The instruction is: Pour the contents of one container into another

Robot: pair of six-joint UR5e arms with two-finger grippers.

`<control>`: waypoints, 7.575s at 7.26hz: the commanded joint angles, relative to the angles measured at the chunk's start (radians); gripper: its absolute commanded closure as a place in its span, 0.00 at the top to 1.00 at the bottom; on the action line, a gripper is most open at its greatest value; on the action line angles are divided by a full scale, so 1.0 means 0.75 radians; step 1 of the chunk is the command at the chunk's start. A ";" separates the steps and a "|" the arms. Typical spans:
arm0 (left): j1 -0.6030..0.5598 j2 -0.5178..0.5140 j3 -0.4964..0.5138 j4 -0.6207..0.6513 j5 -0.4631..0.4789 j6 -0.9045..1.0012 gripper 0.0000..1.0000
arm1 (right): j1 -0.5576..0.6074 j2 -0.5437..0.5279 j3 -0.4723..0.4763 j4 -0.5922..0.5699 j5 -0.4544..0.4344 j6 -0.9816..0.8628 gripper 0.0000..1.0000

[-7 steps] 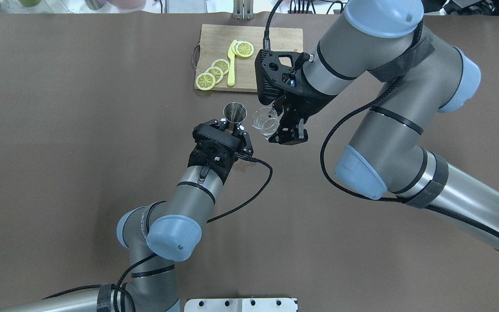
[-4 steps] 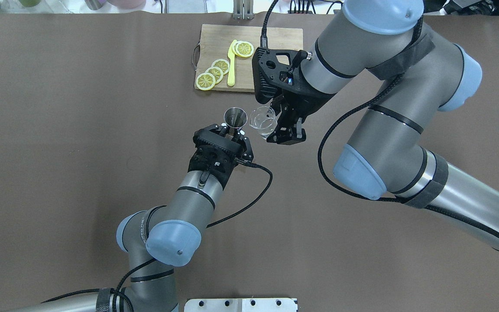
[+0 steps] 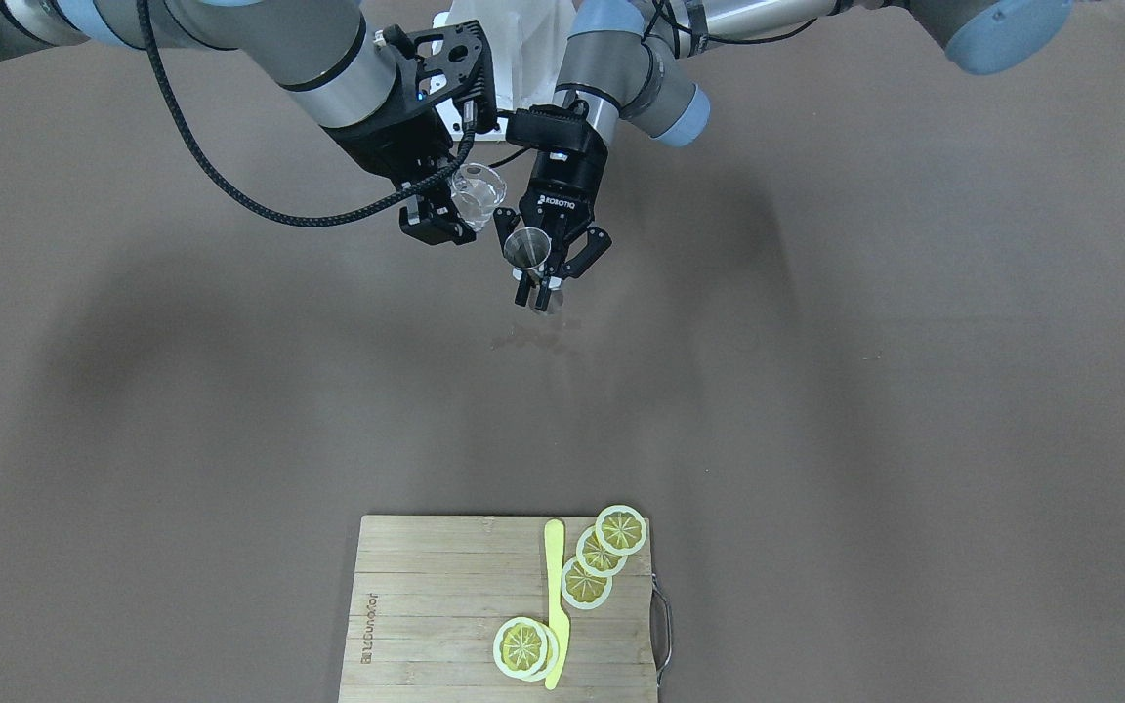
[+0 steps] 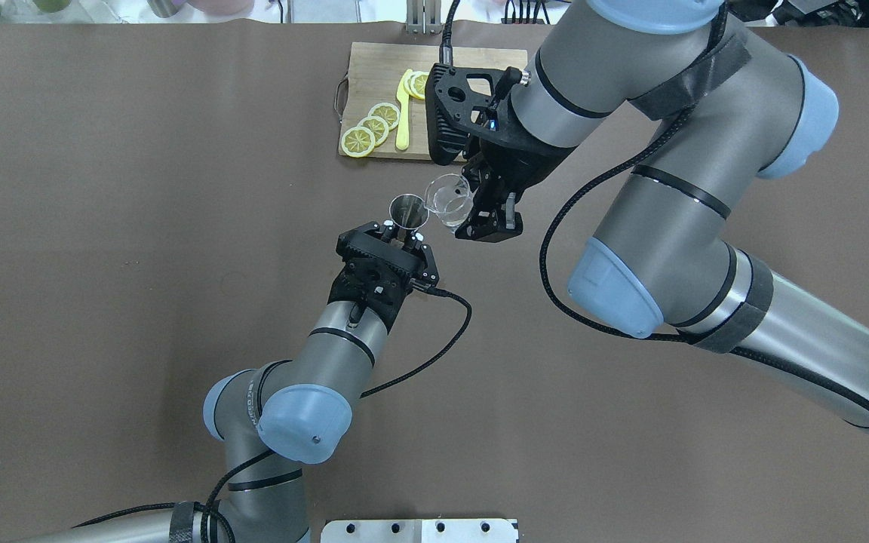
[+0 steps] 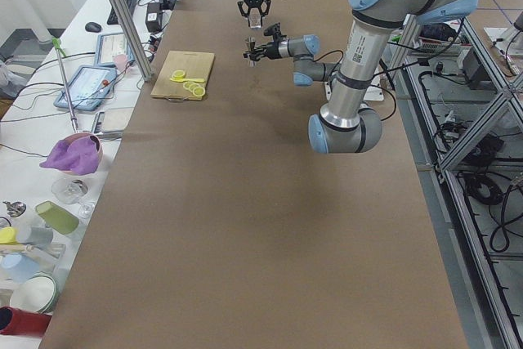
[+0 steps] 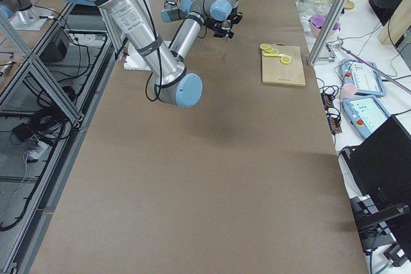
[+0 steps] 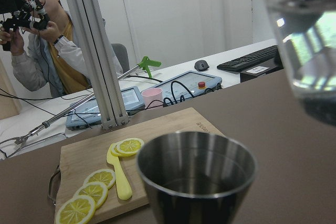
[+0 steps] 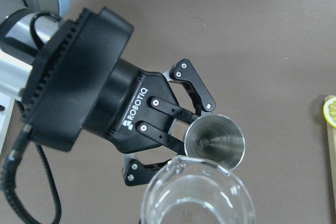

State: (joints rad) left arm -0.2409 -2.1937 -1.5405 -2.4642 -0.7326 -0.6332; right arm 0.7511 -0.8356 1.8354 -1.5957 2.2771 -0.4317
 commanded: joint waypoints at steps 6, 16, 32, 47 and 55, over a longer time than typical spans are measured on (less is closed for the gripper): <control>0.023 0.000 0.007 0.001 -0.001 0.002 0.00 | -0.001 0.083 -0.119 -0.081 -0.034 -0.018 0.00; 0.027 0.000 0.011 0.021 0.001 0.018 0.00 | 0.009 0.196 -0.210 -0.315 -0.111 -0.218 0.00; 0.029 -0.004 0.017 0.064 0.003 0.020 0.00 | -0.046 0.274 -0.265 -0.431 -0.187 -0.333 0.00; 0.023 -0.006 0.013 0.077 0.009 0.020 0.00 | -0.099 0.294 -0.203 -0.677 -0.353 -0.588 0.00; 0.019 -0.004 0.003 0.077 0.011 0.020 0.00 | -0.120 0.415 -0.318 -0.807 -0.410 -0.611 0.00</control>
State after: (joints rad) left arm -0.2267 -2.1979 -1.5380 -2.4068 -0.7240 -0.6176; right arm 0.6631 -0.5357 1.6073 -2.1773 1.9845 -0.8783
